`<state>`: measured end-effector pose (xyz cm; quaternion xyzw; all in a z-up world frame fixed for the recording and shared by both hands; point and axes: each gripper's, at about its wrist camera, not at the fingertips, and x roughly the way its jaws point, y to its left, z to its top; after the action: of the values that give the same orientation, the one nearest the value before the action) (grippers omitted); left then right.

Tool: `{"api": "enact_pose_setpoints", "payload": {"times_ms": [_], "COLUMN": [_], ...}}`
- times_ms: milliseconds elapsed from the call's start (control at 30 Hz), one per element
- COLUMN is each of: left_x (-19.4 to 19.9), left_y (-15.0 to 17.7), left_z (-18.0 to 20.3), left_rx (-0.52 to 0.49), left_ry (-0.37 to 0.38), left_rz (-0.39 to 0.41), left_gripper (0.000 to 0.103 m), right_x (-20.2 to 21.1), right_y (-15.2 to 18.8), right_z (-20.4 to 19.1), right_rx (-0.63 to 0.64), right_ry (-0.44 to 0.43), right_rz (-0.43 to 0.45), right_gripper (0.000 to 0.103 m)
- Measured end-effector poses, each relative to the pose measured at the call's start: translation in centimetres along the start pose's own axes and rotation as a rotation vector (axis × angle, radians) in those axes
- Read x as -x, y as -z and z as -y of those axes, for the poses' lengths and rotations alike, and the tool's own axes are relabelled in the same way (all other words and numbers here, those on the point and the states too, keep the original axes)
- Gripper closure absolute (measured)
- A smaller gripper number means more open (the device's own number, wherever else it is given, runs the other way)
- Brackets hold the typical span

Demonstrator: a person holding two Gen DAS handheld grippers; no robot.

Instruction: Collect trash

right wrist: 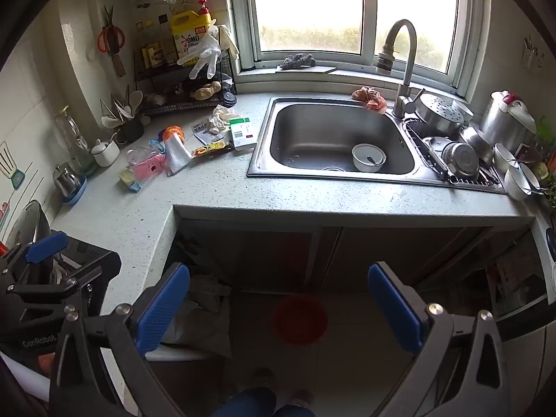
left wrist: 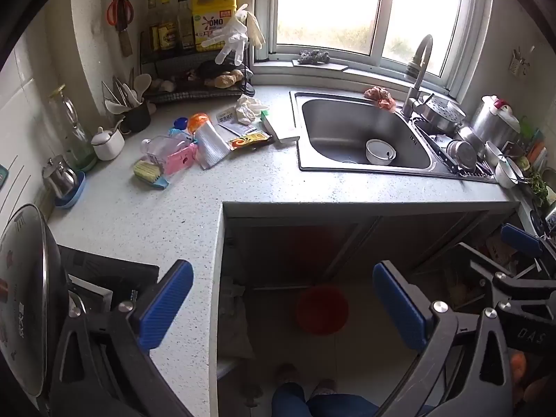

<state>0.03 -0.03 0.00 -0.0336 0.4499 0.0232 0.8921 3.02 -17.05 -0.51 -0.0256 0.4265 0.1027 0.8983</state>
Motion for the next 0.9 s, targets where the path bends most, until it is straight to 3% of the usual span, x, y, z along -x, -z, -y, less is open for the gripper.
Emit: {"api": "enact_pose_setpoints", "payload": {"times_ms": [900], "left_x": [0.0], "left_y": [0.7], "left_z": [-0.1], "left_rx": [-0.001], "left_ry": [-0.005], "left_rz": [0.011], "left_gripper": [0.000], "right_x": [0.1], "right_y": [0.1], "right_z": [0.1], "right_rx": [-0.008], "right_ry": [0.007], "right_rz": [0.005], "right_gripper": [0.000]}}
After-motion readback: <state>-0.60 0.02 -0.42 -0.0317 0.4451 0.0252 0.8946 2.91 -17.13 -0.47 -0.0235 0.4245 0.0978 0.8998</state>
